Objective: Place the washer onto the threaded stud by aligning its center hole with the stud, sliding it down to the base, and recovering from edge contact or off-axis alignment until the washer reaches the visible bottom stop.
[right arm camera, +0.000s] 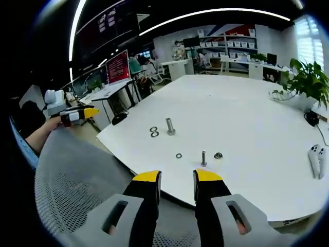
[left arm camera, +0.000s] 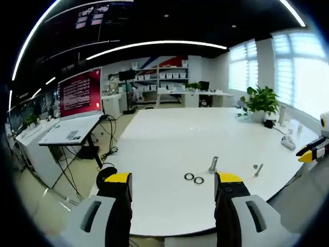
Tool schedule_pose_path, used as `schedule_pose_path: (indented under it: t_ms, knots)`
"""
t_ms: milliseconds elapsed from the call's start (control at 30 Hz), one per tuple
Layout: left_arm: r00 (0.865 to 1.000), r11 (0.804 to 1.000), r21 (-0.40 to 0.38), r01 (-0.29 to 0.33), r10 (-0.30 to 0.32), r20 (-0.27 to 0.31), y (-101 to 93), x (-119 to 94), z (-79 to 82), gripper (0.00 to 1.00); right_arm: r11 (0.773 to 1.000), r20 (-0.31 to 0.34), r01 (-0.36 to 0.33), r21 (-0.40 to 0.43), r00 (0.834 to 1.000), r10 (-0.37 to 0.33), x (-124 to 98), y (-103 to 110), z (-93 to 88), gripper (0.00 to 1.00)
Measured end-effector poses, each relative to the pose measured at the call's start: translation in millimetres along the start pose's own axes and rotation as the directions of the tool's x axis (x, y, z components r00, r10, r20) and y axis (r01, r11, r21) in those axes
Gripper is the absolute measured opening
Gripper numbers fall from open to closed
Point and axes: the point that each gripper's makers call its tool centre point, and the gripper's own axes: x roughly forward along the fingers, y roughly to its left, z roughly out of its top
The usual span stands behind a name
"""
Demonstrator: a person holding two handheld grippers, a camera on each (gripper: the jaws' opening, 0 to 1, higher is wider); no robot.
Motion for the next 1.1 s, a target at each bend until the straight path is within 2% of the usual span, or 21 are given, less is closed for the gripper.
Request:
schedule_pose_path:
  t_ms: [133, 233, 367, 467, 600, 667, 800, 900, 967, 1000, 1100]
  knots:
    - [0.999, 0.999, 0.039, -0.015, 0.017, -0.047, 1.1, 0, -7.6, 0.59, 1.000, -0.012, -0.004, 0.006, 1.000, 0.004, 0, 0, -2.2, 0.27]
    - [0.999, 1.000, 0.019, -0.006, 0.007, -0.045, 0.0, 0, -7.7, 0.56, 1.000, -0.016, -0.018, 0.001, 1.000, 0.018, 0, 3, -3.0, 0.27]
    - [0.998, 1.000, 0.013, -0.010, 0.010, -0.060, 0.2, 0, -10.0, 0.54, 0.996, -0.019, -0.086, -0.014, 0.996, 0.086, -1, 10, 0.3, 0.28]
    - [0.998, 1.000, 0.013, -0.013, 0.014, -0.063, 1.4, 0, -10.6, 0.54, 0.990, -0.028, -0.123, -0.073, 0.992, 0.121, -3, 9, 4.9, 0.27]
    - [0.997, 1.000, 0.022, -0.008, 0.010, -0.082, 0.4, 0, -13.5, 0.50, 0.982, -0.050, -0.147, -0.115, 0.989, 0.142, -2, -12, 15.8, 0.26]
    - [0.996, 1.000, 0.022, -0.006, 0.008, -0.088, 0.2, 0, -14.5, 0.47, 0.978, -0.081, -0.162, -0.133, 0.985, 0.152, 2, -24, 18.7, 0.26]
    - [0.994, 1.000, 0.008, -0.008, 0.009, -0.107, 1.1, 1, -18.0, 0.47, 0.969, -0.095, -0.169, -0.180, 0.984, 0.153, 18, -46, 24.1, 0.25]
    - [0.995, 1.000, 0.021, -0.005, 0.007, -0.103, 1.0, 1, -17.5, 0.46, 0.963, -0.155, -0.199, -0.181, 0.973, 0.172, 34, -59, 17.7, 0.25]
    - [0.994, 1.000, 0.018, -0.004, 0.006, -0.105, 1.0, 1, -18.2, 0.45, 0.975, -0.246, -0.177, -0.134, 0.959, 0.140, 43, -73, 4.9, 0.24]
    - [0.993, 1.000, 0.008, -0.001, 0.002, -0.117, 0.6, 1, -20.3, 0.44, 0.979, -0.266, -0.159, -0.126, 0.956, 0.122, 51, -81, 2.2, 0.24]
    - [0.991, 1.000, -0.007, 0.002, -0.003, -0.131, 0.4, 1, -23.0, 0.42, 0.975, -0.281, -0.175, -0.138, 0.951, 0.131, 70, -90, -0.9, 0.24]
